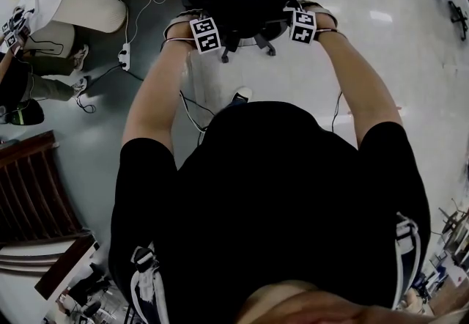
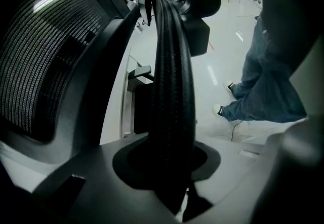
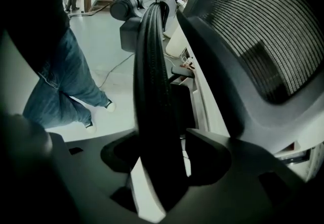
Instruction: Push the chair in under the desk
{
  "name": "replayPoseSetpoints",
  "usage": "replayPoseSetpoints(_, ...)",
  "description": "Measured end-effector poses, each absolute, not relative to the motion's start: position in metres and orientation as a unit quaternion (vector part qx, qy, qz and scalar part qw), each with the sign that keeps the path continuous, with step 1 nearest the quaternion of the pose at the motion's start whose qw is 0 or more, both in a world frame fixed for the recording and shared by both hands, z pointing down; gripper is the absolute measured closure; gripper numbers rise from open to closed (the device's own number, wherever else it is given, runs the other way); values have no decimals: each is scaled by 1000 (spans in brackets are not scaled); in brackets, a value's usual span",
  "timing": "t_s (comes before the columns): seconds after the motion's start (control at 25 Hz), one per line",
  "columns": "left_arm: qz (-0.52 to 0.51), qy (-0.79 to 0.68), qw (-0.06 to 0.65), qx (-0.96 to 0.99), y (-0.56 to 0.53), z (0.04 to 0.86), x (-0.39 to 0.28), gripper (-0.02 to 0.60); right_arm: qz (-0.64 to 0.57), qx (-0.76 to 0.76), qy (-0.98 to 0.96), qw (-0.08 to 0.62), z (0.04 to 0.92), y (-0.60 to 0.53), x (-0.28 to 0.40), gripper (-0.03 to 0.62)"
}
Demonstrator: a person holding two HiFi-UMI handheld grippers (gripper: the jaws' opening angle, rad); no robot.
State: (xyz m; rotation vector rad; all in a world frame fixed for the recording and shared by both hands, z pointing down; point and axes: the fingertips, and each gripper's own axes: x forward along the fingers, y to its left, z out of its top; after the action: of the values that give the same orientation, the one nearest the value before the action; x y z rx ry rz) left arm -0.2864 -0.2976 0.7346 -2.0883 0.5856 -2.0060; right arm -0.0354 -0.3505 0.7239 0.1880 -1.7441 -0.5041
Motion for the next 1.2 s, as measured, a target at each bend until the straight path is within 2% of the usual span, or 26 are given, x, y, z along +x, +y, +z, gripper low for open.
replayPoseSetpoints(0.08, -674, 189, 73, -710, -294, 736, -285, 441, -209, 80, -763, 607, 720, -345, -35, 320)
replayPoseSetpoints(0.24, -659, 185, 52, -728, -288, 730, -286, 373, -201, 104, -777, 587, 699, -341, -33, 309)
replayPoseSetpoints(0.44, -614, 206, 36, -761, -282, 703, -281, 359, -172, 145, -808, 545, 664, -333, -28, 309)
replayPoseSetpoints(0.68, -520, 258, 0, -814, -273, 656, -272, 356, -71, 216, -869, 440, 619, -318, -26, 312)
replayPoseSetpoints(0.96, -354, 368, -29, -859, -270, 606, -264, 356, 6, 286, -900, 329, 589, -307, -21, 352)
replayPoseSetpoints(1.2, -274, 411, -82, -866, -259, 594, -263, 356, 57, 339, -903, 257, 570, -302, -10, 379)
